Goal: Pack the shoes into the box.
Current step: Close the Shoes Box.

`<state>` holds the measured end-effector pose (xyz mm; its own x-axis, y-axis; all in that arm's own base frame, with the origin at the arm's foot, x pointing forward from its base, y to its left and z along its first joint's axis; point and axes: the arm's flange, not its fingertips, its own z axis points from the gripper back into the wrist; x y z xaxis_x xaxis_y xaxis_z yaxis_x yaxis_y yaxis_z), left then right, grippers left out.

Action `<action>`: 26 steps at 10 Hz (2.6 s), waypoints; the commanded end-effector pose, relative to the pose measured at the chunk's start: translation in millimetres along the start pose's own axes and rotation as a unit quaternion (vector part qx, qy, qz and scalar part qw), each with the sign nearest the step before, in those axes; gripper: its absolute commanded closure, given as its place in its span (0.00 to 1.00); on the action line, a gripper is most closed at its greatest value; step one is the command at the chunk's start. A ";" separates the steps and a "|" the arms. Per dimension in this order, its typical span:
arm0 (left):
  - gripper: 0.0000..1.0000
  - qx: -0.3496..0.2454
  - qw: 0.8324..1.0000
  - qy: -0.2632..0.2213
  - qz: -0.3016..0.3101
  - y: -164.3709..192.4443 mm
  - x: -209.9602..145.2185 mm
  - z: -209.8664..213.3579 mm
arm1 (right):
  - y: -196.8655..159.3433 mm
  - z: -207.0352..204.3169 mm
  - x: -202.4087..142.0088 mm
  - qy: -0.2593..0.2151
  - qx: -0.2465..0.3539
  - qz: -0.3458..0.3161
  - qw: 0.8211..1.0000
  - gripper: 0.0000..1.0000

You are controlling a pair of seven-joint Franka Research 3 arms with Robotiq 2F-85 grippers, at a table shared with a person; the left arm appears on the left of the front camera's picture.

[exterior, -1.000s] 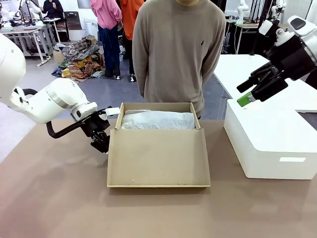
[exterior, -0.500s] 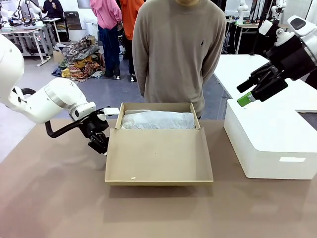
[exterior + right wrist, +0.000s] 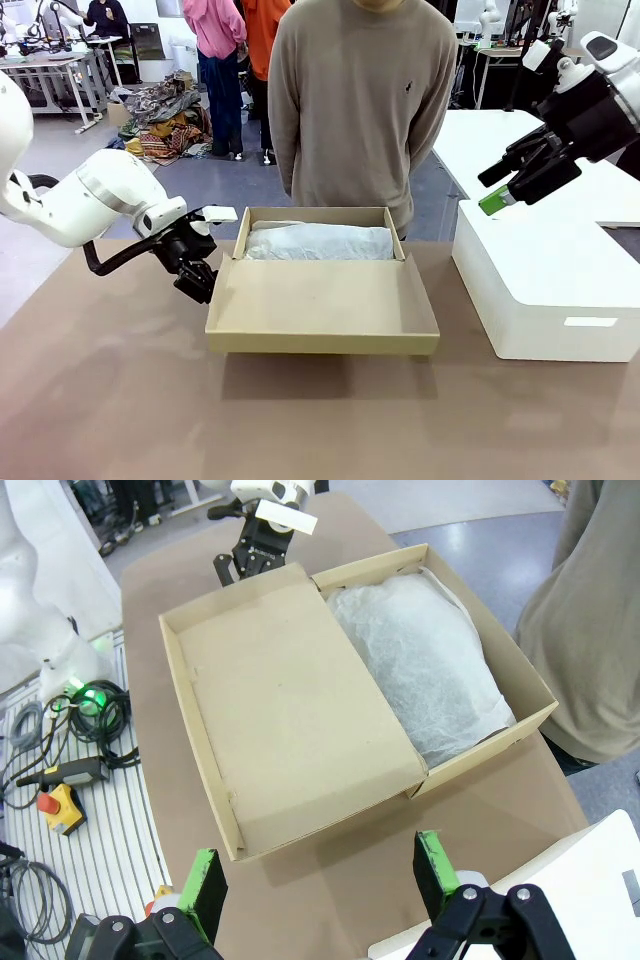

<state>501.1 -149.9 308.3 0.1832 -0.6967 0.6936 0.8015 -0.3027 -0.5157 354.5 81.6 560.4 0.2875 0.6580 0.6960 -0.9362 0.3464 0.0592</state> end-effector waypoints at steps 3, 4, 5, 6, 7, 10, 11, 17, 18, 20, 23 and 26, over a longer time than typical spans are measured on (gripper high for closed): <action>1.00 0.005 0.999 -0.032 -0.023 -22.5 6.7 2.6 | -1.6 -1.9 1.4 -0.019 0.006 0.010 1.000 0.00; 1.00 0.008 0.999 -0.034 -0.024 -27.0 9.2 4.8 | -1.6 -1.9 1.4 -0.019 0.006 0.010 1.000 0.00; 1.00 0.012 0.999 -0.039 -0.025 -31.1 11.5 7.8 | -1.6 -1.9 1.4 -0.019 0.006 0.010 1.000 0.00; 1.00 0.017 0.998 -0.050 -0.028 -34.6 12.6 11.2 | -1.6 -1.9 1.4 -0.019 0.006 0.010 1.000 0.00; 1.00 0.028 0.997 -0.061 -0.029 -38.8 12.9 15.0 | -1.6 -1.9 1.4 -0.019 0.006 0.010 1.000 0.00; 1.00 0.068 0.993 -0.084 -0.048 -52.5 21.8 26.3 | -1.6 -1.9 1.4 -0.019 0.006 0.010 1.000 0.00; 1.00 0.084 0.991 -0.084 -0.055 -56.3 25.9 30.2 | -1.6 -1.9 1.4 -0.019 0.006 0.010 1.000 0.00; 1.00 0.229 0.971 -0.029 -0.069 -53.1 67.0 64.3 | -1.6 -1.9 1.4 -0.019 0.006 0.010 1.000 0.00; 1.00 0.251 0.966 -0.016 -0.062 -49.9 73.4 70.4 | -1.6 -1.9 1.4 -0.019 0.006 0.010 1.000 0.00; 1.00 0.295 0.954 0.007 -0.043 -39.5 84.8 84.8 | -1.6 -1.9 1.4 -0.019 0.006 0.010 1.000 0.00; 1.00 0.320 0.947 0.012 -0.037 -38.8 88.6 98.7 | -1.6 -1.9 1.4 -0.019 0.006 0.010 1.000 0.00; 1.00 0.323 0.945 0.008 -0.041 -36.6 87.8 97.1 | -1.6 -1.9 1.4 -0.019 0.006 0.010 1.000 0.00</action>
<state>542.8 -132.8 436.6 0.1005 -0.7082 0.6989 0.9944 0.0948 -0.0469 354.5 81.6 560.4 0.2874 0.6580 0.6960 -0.9363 0.3463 0.0592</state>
